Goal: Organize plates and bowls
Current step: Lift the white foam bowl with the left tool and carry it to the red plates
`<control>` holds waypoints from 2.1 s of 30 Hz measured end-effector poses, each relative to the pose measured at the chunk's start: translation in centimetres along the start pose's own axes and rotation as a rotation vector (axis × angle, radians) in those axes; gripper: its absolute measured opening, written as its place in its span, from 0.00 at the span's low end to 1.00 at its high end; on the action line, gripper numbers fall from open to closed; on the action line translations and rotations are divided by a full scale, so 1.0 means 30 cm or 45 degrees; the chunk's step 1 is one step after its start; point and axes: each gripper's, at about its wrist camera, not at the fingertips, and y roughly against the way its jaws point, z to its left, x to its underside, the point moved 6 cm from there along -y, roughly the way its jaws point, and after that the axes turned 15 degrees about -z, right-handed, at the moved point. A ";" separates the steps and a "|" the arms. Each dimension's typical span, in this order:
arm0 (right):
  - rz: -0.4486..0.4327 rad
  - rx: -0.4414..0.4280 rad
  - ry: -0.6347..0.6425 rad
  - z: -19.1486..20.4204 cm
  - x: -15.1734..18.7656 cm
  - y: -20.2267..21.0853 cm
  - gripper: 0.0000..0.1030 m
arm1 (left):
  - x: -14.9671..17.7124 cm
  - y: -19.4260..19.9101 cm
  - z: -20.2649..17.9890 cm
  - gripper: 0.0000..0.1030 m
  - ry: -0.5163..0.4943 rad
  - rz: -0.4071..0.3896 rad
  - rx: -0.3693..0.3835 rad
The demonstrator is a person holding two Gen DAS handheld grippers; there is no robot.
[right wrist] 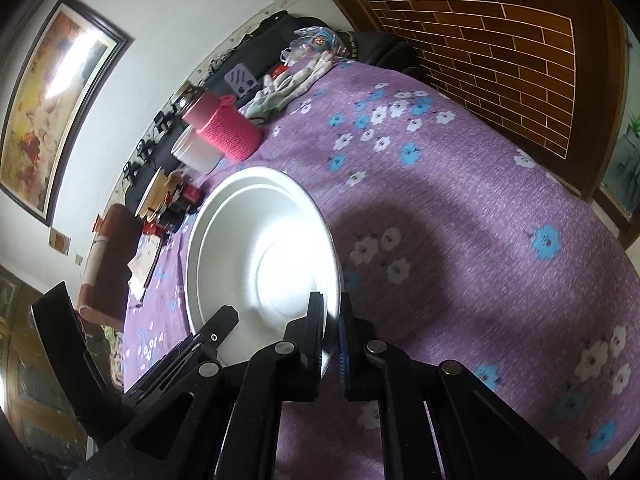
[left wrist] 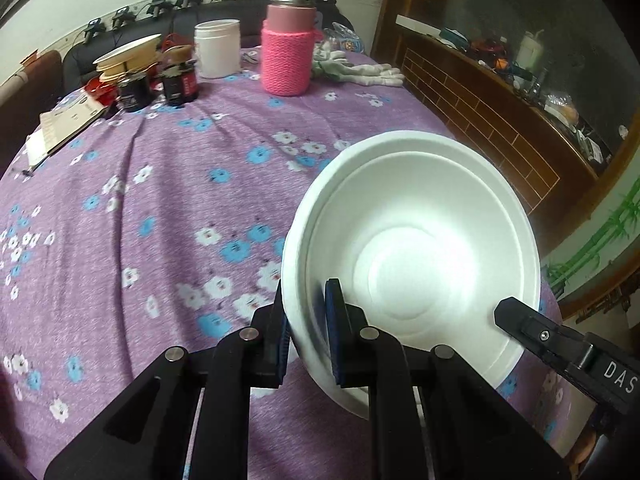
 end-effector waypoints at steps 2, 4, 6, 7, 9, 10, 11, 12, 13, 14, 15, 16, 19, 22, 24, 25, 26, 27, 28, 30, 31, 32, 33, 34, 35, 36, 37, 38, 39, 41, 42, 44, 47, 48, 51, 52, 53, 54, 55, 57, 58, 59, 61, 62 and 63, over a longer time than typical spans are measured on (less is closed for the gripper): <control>0.001 0.001 0.021 0.018 0.015 0.003 0.06 | 0.008 0.010 0.020 0.13 0.009 0.000 -0.005; 0.007 -0.002 0.038 0.038 0.032 0.006 0.06 | 0.013 0.021 0.041 0.13 0.022 -0.002 -0.009; 0.007 -0.003 0.065 0.061 0.048 0.011 0.06 | 0.018 0.033 0.064 0.13 0.032 -0.006 -0.017; 0.009 -0.005 0.072 0.069 0.053 0.012 0.06 | 0.020 0.039 0.073 0.13 0.033 -0.010 -0.021; 0.012 -0.010 0.087 0.089 0.066 0.014 0.06 | 0.026 0.053 0.095 0.13 0.038 -0.018 -0.029; 0.014 -0.013 0.095 0.100 0.074 0.014 0.06 | 0.028 0.057 0.105 0.13 0.042 -0.018 -0.032; 0.017 -0.015 0.102 0.109 0.081 0.013 0.06 | 0.031 0.061 0.115 0.13 0.046 -0.019 -0.034; 0.019 -0.016 0.111 0.120 0.087 0.013 0.06 | 0.037 0.069 0.130 0.13 0.055 -0.021 -0.038; 0.020 -0.019 0.120 0.131 0.094 0.013 0.06 | 0.039 0.072 0.140 0.13 0.060 -0.021 -0.042; 0.022 -0.021 0.130 0.143 0.100 0.013 0.06 | 0.042 0.076 0.150 0.13 0.064 -0.022 -0.046; 0.023 -0.022 0.141 0.154 0.109 0.014 0.06 | 0.044 0.083 0.165 0.13 0.072 -0.025 -0.053; 0.025 -0.024 0.151 0.168 0.116 0.013 0.06 | 0.046 0.088 0.173 0.13 0.076 -0.027 -0.056; 0.030 -0.036 0.176 0.204 0.134 0.012 0.06 | 0.049 0.105 0.207 0.13 0.092 -0.036 -0.069; 0.035 -0.047 0.200 0.236 0.148 0.011 0.06 | 0.050 0.121 0.240 0.13 0.111 -0.042 -0.082; 0.037 -0.059 0.213 0.257 0.155 0.010 0.06 | 0.049 0.133 0.261 0.13 0.118 -0.047 -0.093; 0.037 -0.063 0.223 0.270 0.159 0.009 0.06 | 0.048 0.138 0.269 0.13 0.122 -0.050 -0.098; 0.039 -0.067 0.230 0.281 0.164 0.009 0.06 | 0.048 0.144 0.278 0.13 0.125 -0.054 -0.103; 0.041 -0.071 0.233 0.289 0.167 0.007 0.06 | 0.049 0.152 0.291 0.13 0.130 -0.056 -0.109; 0.043 -0.078 0.240 0.301 0.173 0.008 0.06 | 0.049 0.156 0.299 0.13 0.132 -0.057 -0.113; 0.046 -0.087 0.252 0.320 0.181 0.010 0.06 | 0.048 0.169 0.319 0.13 0.138 -0.065 -0.128; 0.049 -0.093 0.258 0.331 0.186 0.010 0.06 | 0.048 0.175 0.326 0.13 0.138 -0.068 -0.134; 0.051 -0.100 0.263 0.340 0.191 0.010 0.06 | 0.049 0.180 0.334 0.13 0.138 -0.072 -0.140; 0.053 -0.105 0.266 0.348 0.194 0.010 0.06 | 0.050 0.189 0.344 0.13 0.137 -0.078 -0.151; 0.056 -0.113 0.271 0.359 0.200 0.010 0.06 | 0.051 0.195 0.352 0.13 0.137 -0.081 -0.159; 0.059 -0.118 0.274 0.365 0.204 0.009 0.06 | 0.052 0.201 0.361 0.13 0.137 -0.081 -0.167; 0.062 -0.126 0.278 0.375 0.210 0.009 0.06 | 0.052 0.204 0.368 0.13 0.139 -0.080 -0.173; 0.065 -0.131 0.284 0.382 0.216 0.008 0.06 | 0.053 0.208 0.375 0.13 0.141 -0.082 -0.179; 0.068 -0.136 0.286 0.390 0.221 0.007 0.06 | 0.054 0.214 0.384 0.13 0.142 -0.085 -0.187; 0.072 -0.141 0.287 0.396 0.226 0.006 0.06 | 0.056 0.219 0.391 0.13 0.143 -0.086 -0.193; 0.078 -0.152 0.296 0.412 0.238 0.005 0.06 | 0.061 0.229 0.406 0.13 0.148 -0.089 -0.203; 0.082 -0.157 0.300 0.420 0.244 0.006 0.06 | 0.063 0.233 0.415 0.13 0.150 -0.091 -0.208; 0.087 -0.169 0.307 0.434 0.254 0.007 0.06 | 0.065 0.241 0.428 0.13 0.153 -0.093 -0.216; 0.093 -0.186 0.314 0.454 0.264 0.007 0.06 | 0.065 0.259 0.449 0.13 0.159 -0.103 -0.228; 0.095 -0.191 0.318 0.462 0.268 0.008 0.06 | 0.065 0.266 0.455 0.13 0.160 -0.109 -0.233; 0.101 -0.213 0.330 0.487 0.282 0.011 0.06 | 0.064 0.287 0.483 0.13 0.168 -0.124 -0.250; 0.101 -0.220 0.334 0.494 0.286 0.013 0.06 | 0.064 0.292 0.491 0.13 0.172 -0.127 -0.255; 0.103 -0.228 0.339 0.505 0.290 0.015 0.06 | 0.065 0.297 0.499 0.13 0.178 -0.129 -0.259; 0.105 -0.237 0.343 0.516 0.295 0.016 0.06 | 0.066 0.305 0.510 0.13 0.185 -0.132 -0.266; 0.107 -0.243 0.347 0.524 0.300 0.016 0.06 | 0.066 0.311 0.518 0.13 0.188 -0.136 -0.271; 0.113 -0.261 0.357 0.544 0.311 0.017 0.06 | 0.069 0.327 0.538 0.13 0.198 -0.143 -0.282; 0.116 -0.268 0.360 0.552 0.315 0.019 0.06 | 0.070 0.332 0.545 0.13 0.201 -0.144 -0.287; 0.120 -0.277 0.364 0.561 0.320 0.018 0.06 | 0.072 0.340 0.553 0.13 0.206 -0.146 -0.292; 0.130 -0.296 0.374 0.583 0.332 0.017 0.06 | 0.075 0.361 0.578 0.13 0.221 -0.156 -0.307; 0.134 -0.307 0.380 0.595 0.339 0.017 0.06 | 0.077 0.372 0.590 0.13 0.230 -0.159 -0.314; 0.139 -0.319 0.385 0.609 0.344 0.018 0.06 | 0.079 0.387 0.606 0.13 0.241 -0.165 -0.321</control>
